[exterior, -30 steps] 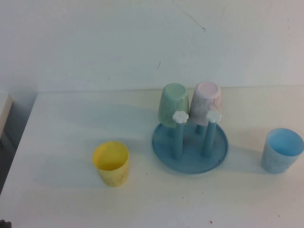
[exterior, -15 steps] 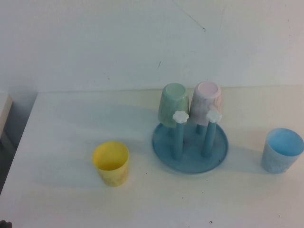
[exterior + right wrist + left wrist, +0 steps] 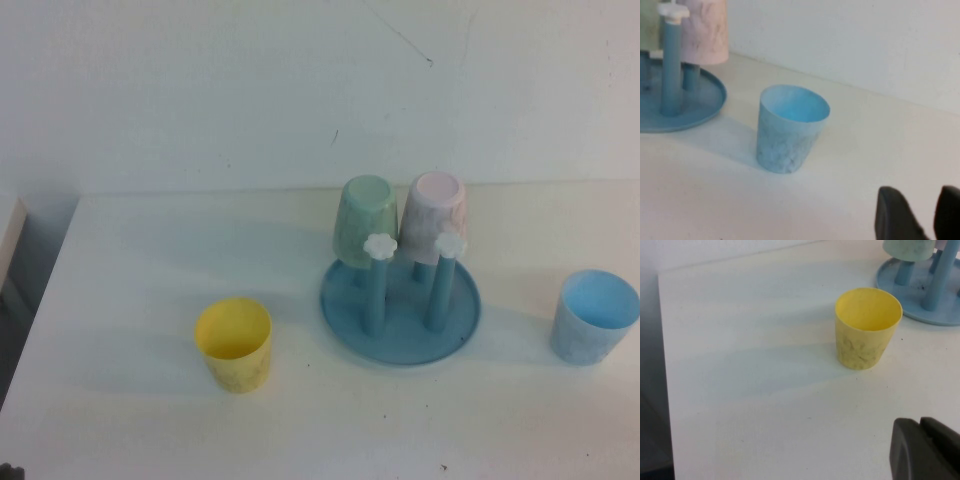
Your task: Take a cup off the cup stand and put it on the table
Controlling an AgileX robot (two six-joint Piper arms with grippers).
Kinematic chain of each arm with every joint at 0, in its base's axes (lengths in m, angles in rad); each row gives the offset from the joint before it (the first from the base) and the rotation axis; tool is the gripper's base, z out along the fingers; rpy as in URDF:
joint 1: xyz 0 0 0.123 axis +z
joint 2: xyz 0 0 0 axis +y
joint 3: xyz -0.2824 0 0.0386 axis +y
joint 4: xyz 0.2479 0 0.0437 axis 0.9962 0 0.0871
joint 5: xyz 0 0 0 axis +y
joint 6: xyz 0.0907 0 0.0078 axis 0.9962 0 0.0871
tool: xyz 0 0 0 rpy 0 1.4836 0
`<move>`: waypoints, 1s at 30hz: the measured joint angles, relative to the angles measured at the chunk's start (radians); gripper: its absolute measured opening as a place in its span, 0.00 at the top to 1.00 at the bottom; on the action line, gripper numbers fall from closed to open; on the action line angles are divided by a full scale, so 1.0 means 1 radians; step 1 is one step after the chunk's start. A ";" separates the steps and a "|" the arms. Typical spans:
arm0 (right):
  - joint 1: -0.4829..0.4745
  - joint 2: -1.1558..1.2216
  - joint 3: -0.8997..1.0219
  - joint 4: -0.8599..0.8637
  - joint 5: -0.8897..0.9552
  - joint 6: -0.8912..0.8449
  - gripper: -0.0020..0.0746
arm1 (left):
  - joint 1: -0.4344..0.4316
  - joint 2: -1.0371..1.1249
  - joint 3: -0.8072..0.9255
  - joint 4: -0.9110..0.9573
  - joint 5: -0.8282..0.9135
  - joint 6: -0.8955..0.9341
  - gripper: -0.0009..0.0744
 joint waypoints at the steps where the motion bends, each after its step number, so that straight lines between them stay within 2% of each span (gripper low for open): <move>1: -0.011 -0.001 0.000 0.012 0.010 -0.026 0.73 | 0.000 0.000 0.000 0.000 0.000 0.000 0.99; 6: -0.078 -0.002 0.000 0.084 0.045 -0.125 0.73 | 0.000 0.000 0.000 0.000 0.000 0.000 0.99; 15: -0.140 -0.002 0.000 0.101 0.115 -0.139 0.73 | 0.000 0.000 0.000 0.000 0.000 0.000 0.99; 19: -0.137 -0.002 0.000 0.101 0.115 -0.139 0.73 | 0.000 0.000 0.000 0.000 0.000 0.000 0.99; 27: -0.035 -0.002 0.000 0.093 0.117 -0.040 0.73 | 0.000 0.000 0.000 0.000 0.000 0.000 0.99; 30: -0.026 -0.002 0.000 0.090 0.117 -0.022 0.73 | 0.000 0.000 0.000 0.000 0.000 0.000 0.99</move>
